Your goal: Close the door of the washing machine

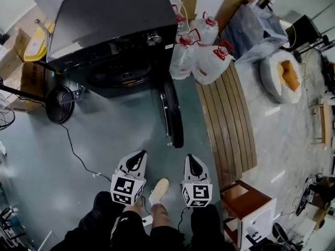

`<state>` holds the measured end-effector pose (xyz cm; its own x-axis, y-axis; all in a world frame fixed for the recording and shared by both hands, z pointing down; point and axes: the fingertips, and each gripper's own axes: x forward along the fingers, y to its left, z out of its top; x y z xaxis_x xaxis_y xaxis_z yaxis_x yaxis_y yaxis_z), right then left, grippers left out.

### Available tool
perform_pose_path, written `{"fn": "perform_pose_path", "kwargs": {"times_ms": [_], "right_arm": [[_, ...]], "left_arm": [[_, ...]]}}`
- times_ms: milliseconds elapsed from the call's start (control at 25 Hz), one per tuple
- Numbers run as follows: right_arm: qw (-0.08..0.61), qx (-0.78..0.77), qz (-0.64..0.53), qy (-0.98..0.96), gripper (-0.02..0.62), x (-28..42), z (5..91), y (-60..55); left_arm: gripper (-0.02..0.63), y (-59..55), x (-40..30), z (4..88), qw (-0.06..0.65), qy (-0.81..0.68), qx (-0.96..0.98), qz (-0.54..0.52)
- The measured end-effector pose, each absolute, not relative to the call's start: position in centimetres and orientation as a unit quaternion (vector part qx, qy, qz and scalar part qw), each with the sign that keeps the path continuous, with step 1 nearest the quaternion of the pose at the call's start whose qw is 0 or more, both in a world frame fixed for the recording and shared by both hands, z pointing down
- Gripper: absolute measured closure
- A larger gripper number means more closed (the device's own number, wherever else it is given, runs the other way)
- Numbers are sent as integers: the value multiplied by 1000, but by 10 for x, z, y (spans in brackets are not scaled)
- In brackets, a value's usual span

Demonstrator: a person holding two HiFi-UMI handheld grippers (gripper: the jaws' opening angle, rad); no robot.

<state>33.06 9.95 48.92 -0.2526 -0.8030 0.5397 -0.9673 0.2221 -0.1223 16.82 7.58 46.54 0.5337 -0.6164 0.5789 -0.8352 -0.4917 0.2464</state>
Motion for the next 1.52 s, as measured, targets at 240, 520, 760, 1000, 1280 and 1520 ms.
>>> {"fn": "perform_pose_path", "kwargs": {"times_ms": [240, 520, 760, 1000, 1280, 1520], "right_arm": [[199, 573, 224, -763, 577, 329, 548, 91], [235, 555, 219, -768, 471, 326, 606, 77], [256, 548, 205, -769, 435, 327, 645, 73], [246, 536, 228, -775, 399, 321, 673, 58], [267, 539, 227, -766, 454, 316, 685, 56], [285, 538, 214, -764, 514, 304, 684, 59]], "left_arm": [[581, 67, 167, 519, 269, -421, 838, 221], [581, 64, 155, 569, 283, -423, 830, 227], [581, 72, 142, 600, 295, -423, 824, 233], [581, 66, 124, 619, 299, -425, 821, 235], [581, 63, 107, 626, 307, -437, 814, 229], [581, 67, 92, 626, 313, -450, 807, 222]]}}
